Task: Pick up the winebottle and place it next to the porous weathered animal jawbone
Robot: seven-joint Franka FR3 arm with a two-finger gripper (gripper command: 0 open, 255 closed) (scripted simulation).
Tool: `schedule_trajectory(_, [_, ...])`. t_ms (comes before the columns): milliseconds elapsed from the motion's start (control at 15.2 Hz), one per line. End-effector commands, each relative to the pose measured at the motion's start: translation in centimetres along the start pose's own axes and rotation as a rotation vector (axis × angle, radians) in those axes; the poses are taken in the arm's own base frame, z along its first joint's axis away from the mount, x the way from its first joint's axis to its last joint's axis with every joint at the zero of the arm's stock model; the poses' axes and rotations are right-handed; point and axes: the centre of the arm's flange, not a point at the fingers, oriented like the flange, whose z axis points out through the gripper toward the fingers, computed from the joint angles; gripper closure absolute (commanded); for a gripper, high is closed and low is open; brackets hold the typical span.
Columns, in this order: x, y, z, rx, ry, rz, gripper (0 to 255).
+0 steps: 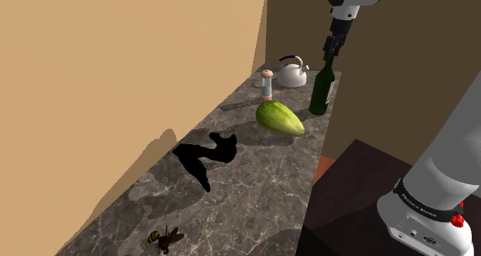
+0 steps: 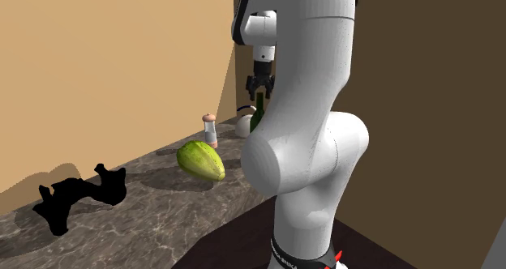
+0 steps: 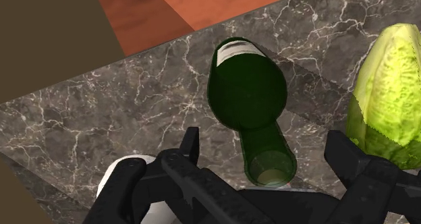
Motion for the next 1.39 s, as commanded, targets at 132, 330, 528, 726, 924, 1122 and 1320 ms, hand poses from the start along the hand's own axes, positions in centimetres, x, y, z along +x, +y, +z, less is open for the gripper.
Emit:
schedule_trajectory(132, [0.0, 0.0, 0.1, 0.0, 0.001, 0.0, 0])
schedule_trajectory(330, [0.0, 0.0, 0.1, 0.0, 0.0, 0.0, 0])
schedule_trajectory(528, [0.0, 0.0, 0.1, 0.0, 0.0, 0.0, 255])
schedule_trajectory(726, [0.0, 0.0, 0.1, 0.0, 0.0, 0.0, 255])
schedule_trajectory(924, [0.0, 0.0, 0.1, 0.0, 0.001, 0.0, 255])
schedule_trajectory(1122, [0.1, -0.1, -0.9, 0.0, 0.001, 0.0, 255])
schedule_trajectory(1320, [0.1, -0.1, -2.5, 0.0, 0.001, 0.0, 255])
